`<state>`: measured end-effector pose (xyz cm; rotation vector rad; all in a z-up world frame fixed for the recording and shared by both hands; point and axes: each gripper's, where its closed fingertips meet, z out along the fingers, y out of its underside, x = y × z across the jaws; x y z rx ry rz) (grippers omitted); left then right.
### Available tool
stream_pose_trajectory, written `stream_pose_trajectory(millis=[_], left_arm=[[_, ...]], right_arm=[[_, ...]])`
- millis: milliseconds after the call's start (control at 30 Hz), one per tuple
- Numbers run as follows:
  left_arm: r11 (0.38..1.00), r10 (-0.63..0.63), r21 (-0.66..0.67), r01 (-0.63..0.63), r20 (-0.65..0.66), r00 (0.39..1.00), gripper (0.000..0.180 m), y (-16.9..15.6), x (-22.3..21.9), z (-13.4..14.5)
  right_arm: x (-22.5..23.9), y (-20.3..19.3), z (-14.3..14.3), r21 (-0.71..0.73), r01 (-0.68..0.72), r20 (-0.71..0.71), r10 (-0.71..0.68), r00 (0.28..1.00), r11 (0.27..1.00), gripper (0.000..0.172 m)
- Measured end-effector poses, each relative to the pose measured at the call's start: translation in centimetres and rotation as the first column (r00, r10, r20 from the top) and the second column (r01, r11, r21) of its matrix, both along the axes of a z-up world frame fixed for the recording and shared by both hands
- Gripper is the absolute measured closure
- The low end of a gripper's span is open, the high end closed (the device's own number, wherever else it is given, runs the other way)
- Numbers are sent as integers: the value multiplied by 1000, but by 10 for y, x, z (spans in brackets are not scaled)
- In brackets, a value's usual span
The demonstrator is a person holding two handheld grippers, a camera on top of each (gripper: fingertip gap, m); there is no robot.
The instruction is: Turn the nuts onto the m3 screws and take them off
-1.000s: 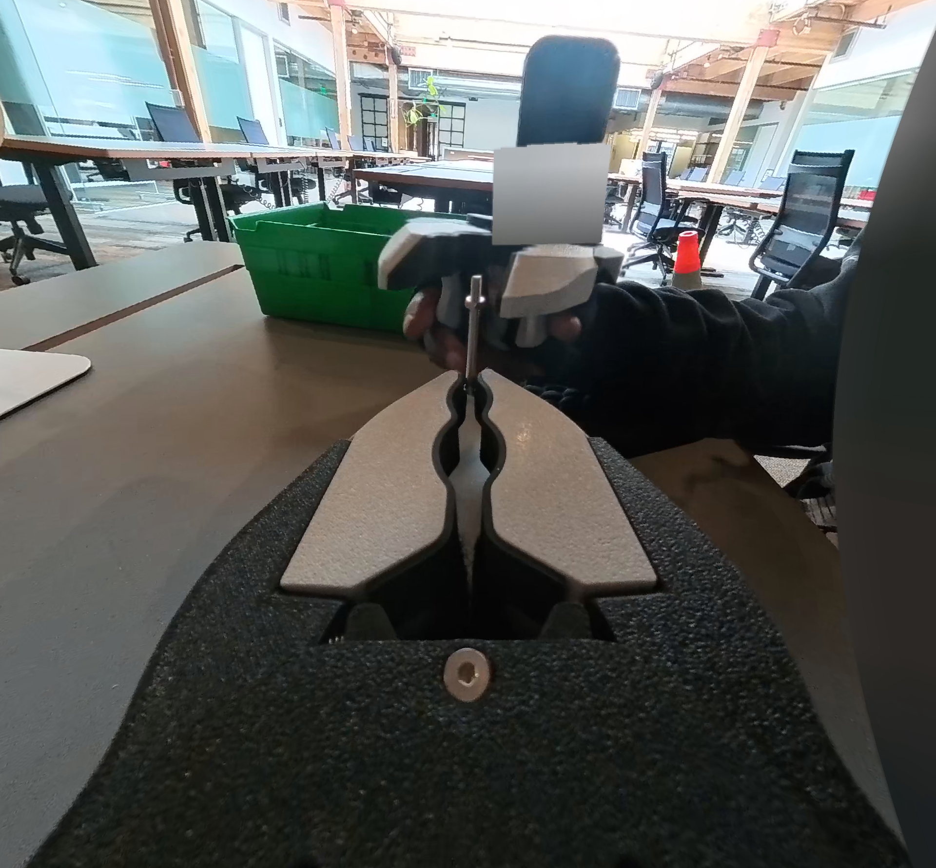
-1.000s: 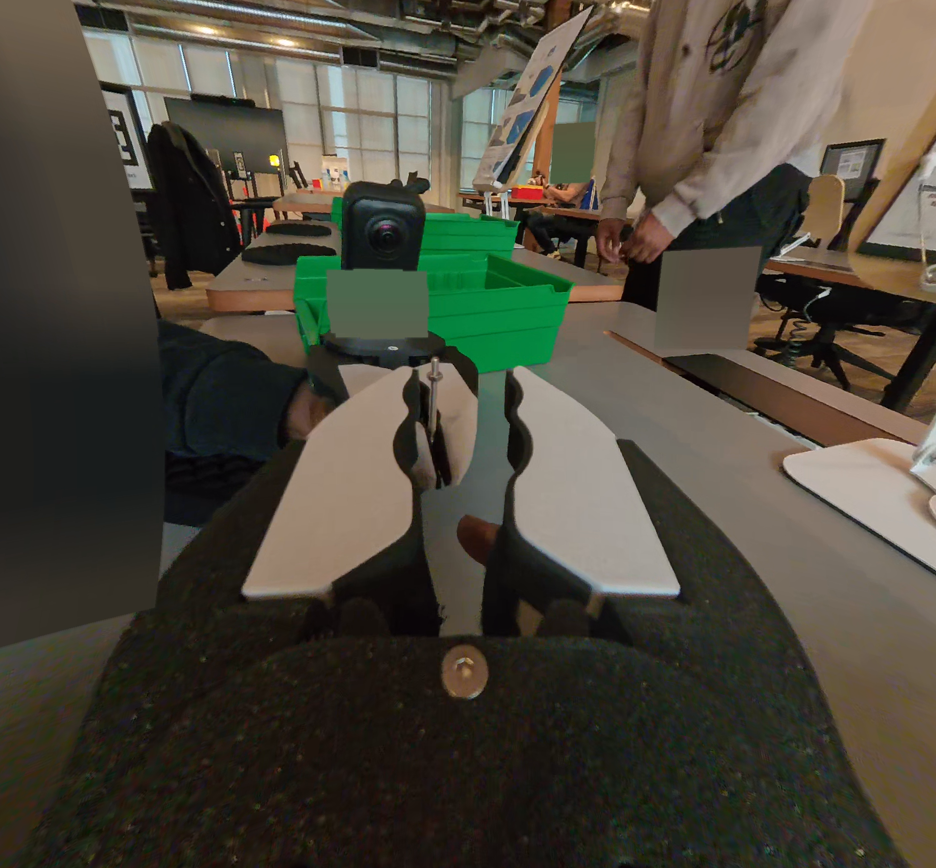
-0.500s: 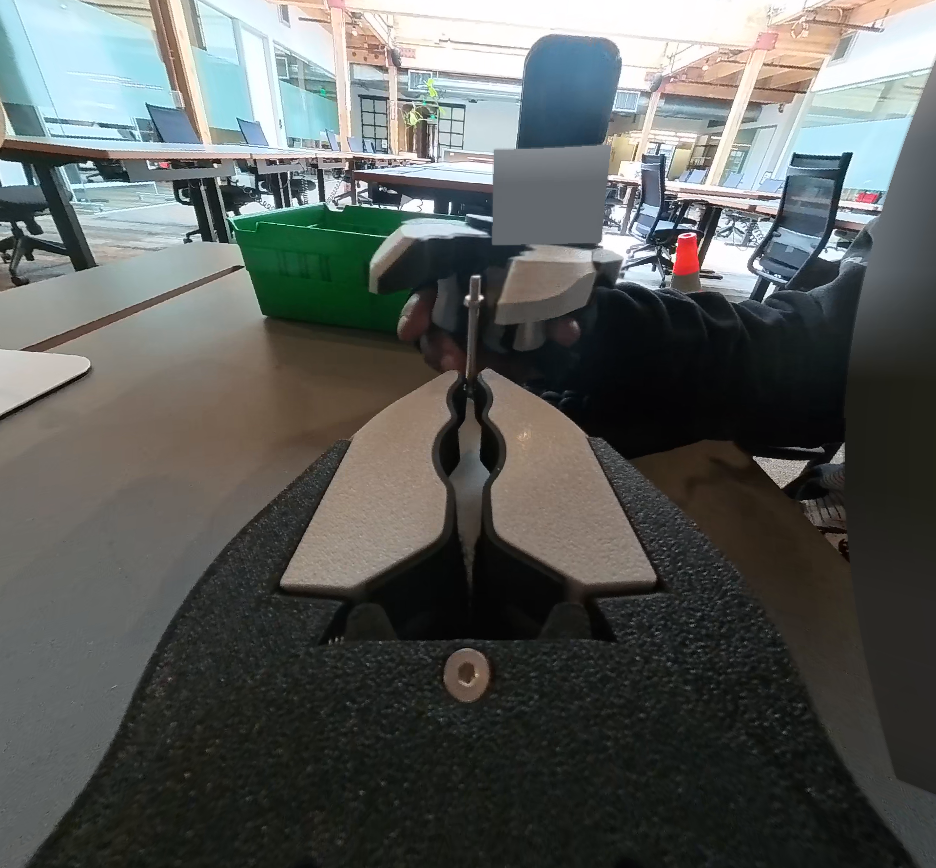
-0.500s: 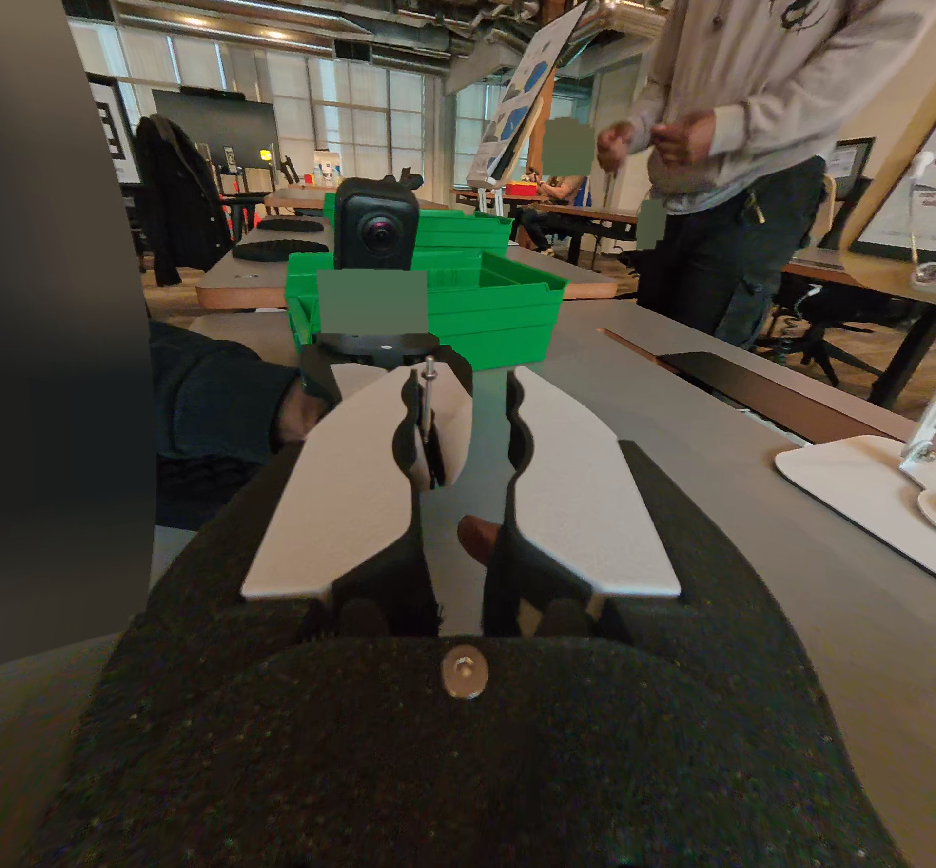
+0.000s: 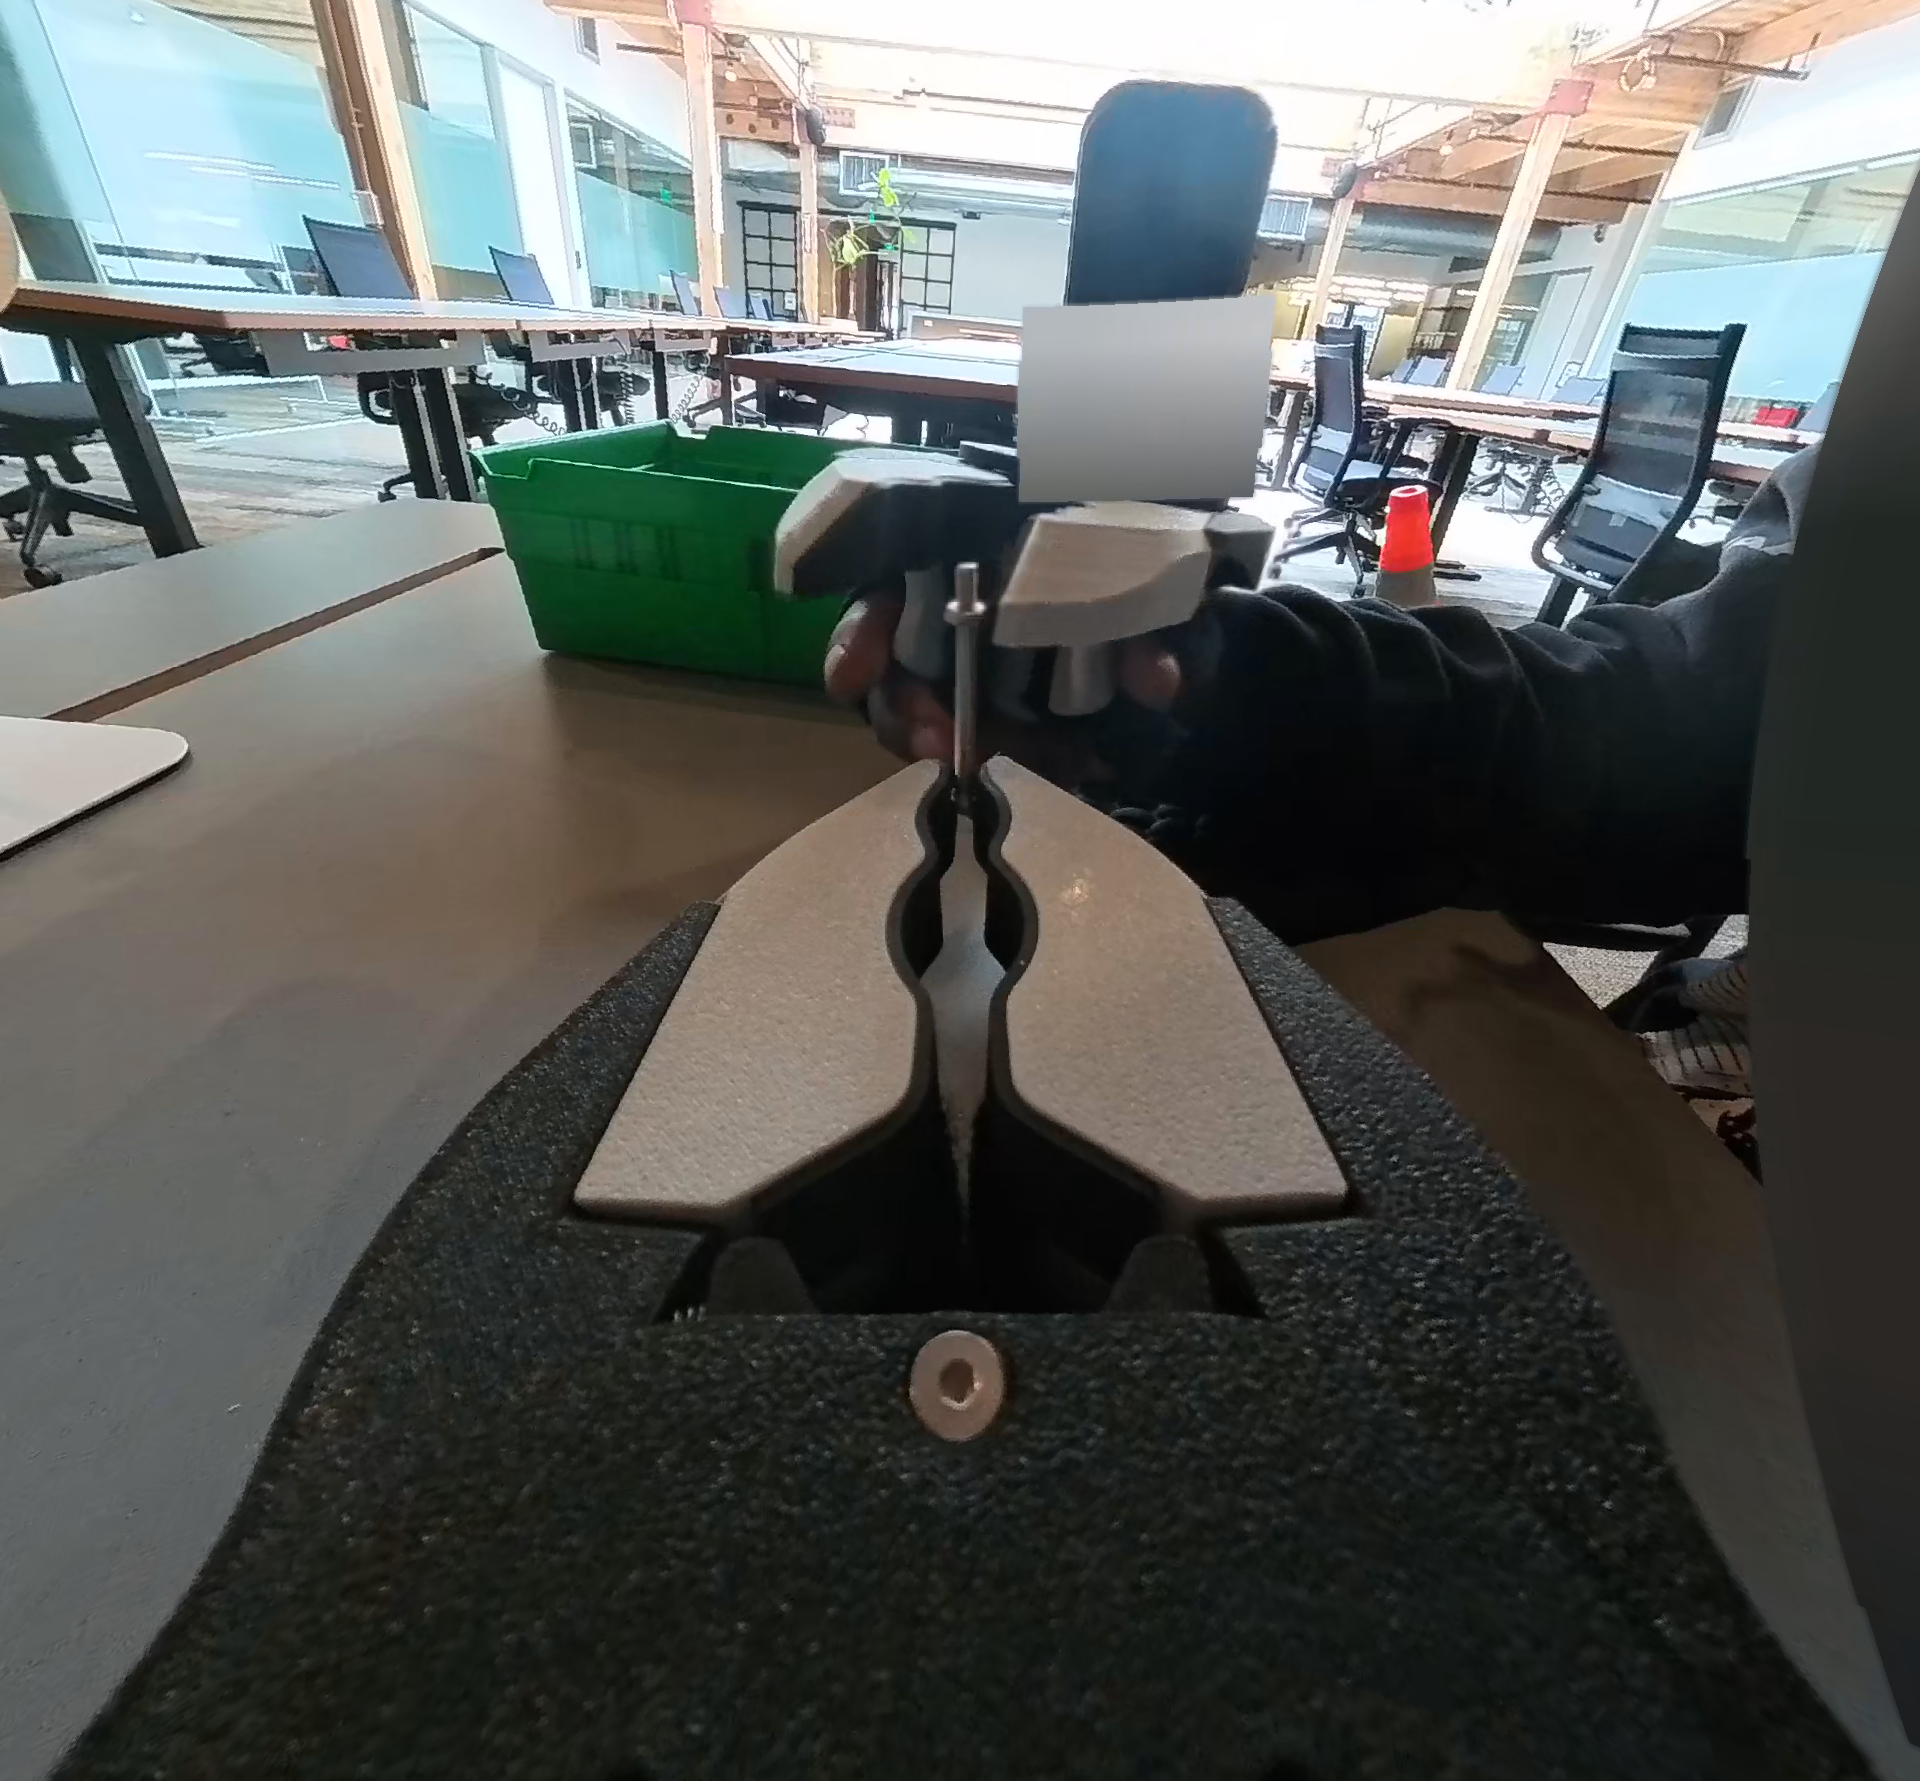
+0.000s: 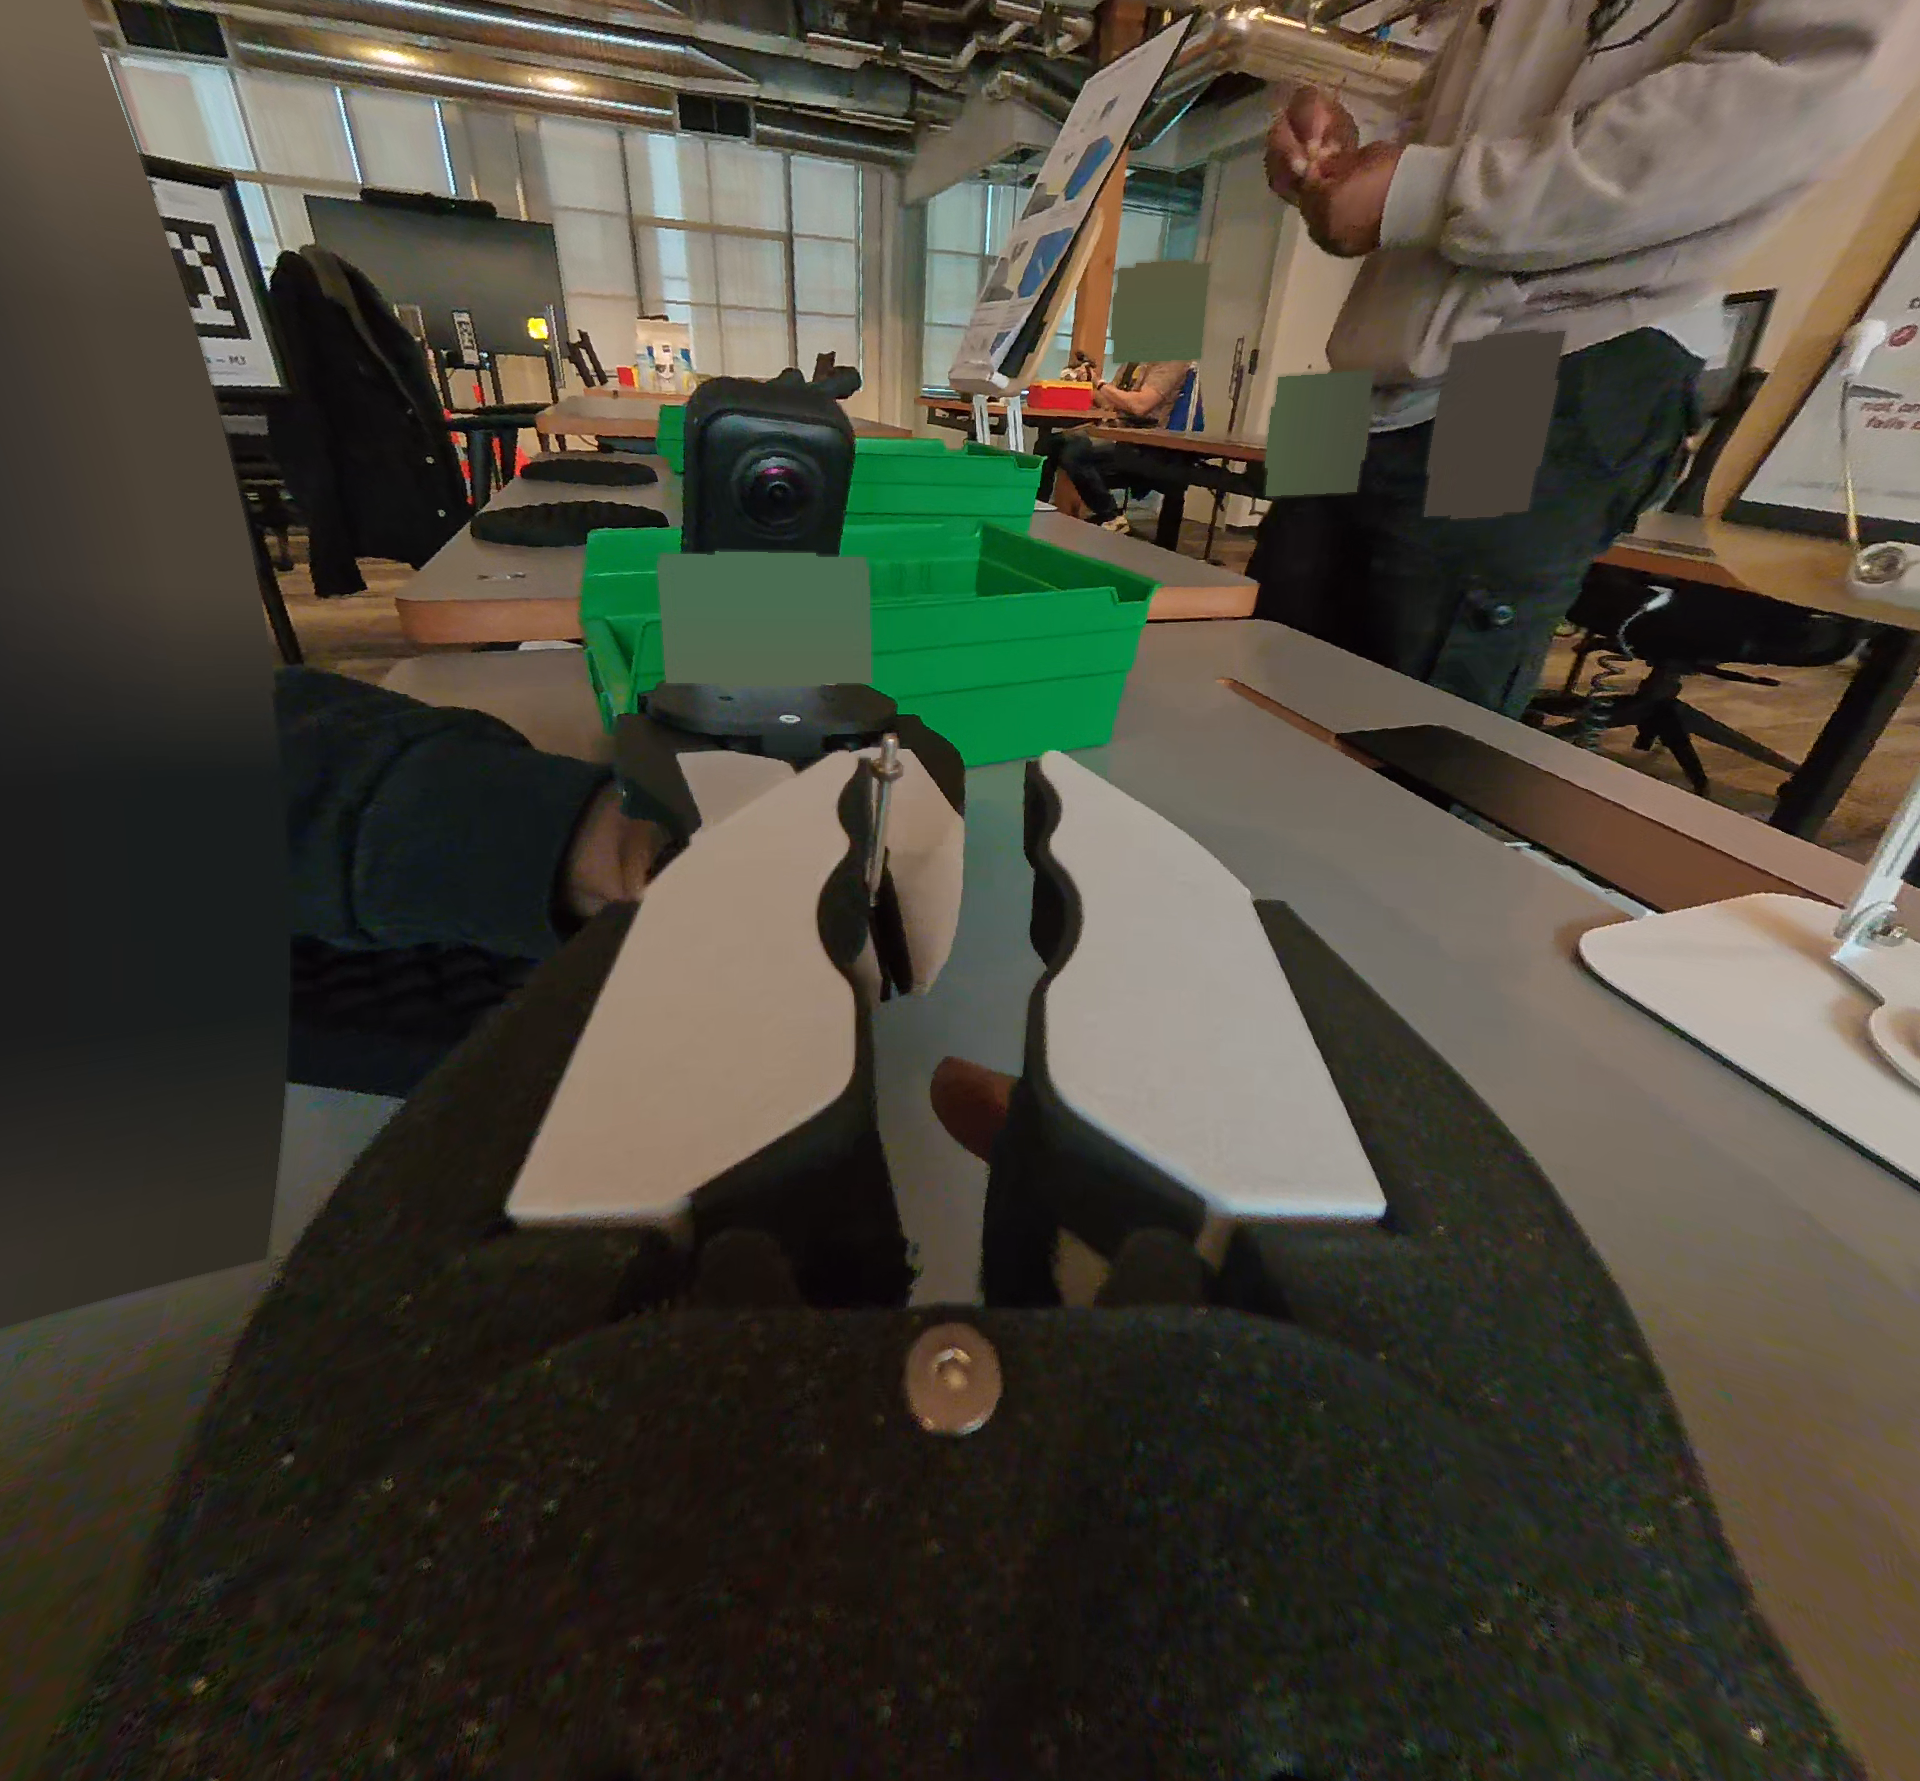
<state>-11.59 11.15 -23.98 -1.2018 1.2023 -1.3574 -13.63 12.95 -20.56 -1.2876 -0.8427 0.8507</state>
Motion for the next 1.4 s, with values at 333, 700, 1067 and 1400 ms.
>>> stream_pose_trajectory(millis=[333, 700, 1067, 1400], left_arm=[[1000, 5, -4, -5, 3, 1000, 179, 1, 0, 0], [1000, 6, -6, -6, 5, 1000, 179, 2, -1, 1], [1000, 6, -5, -6, 4, 1000, 178, 1, -1, 0], [1000, 12, -6, -12, 8, 1000, 178, 2, -1, 1]], right_arm=[[-3, -6, 0, -11, -39, 4, 39, 999, 999, 147], [1, -5, 2, -20, -32, -22, 32, 999, 999, 151], [5, -2, 2, -23, -9, -19, 9, 1000, 1000, 159], [5, 2, 0, -25, 22, 1, -22, 1000, 999, 162]])
